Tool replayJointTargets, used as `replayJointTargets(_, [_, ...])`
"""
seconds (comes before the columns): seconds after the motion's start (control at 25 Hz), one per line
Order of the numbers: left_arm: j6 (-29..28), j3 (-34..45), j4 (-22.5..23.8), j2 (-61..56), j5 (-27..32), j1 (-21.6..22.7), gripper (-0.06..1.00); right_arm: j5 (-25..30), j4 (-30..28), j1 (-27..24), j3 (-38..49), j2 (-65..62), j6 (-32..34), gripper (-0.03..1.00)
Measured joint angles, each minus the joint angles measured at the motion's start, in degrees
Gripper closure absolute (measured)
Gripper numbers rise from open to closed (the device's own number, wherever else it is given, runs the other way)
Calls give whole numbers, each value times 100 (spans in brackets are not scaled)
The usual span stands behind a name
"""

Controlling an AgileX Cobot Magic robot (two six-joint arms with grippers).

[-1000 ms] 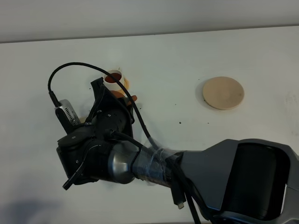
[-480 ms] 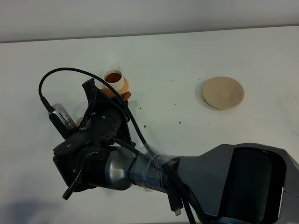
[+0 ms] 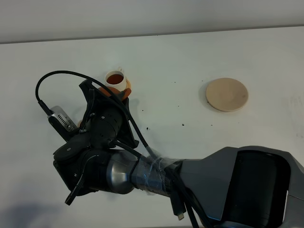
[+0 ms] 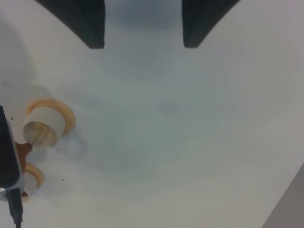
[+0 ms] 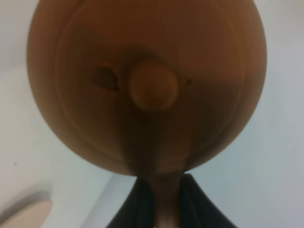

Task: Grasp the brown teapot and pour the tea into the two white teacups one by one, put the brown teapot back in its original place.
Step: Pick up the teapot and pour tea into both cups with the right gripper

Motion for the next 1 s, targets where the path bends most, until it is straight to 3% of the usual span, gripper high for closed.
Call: replayJointTargets(1.0, [0,0,0,0,0,0,56,97,-476,11,0,0,-471,88])
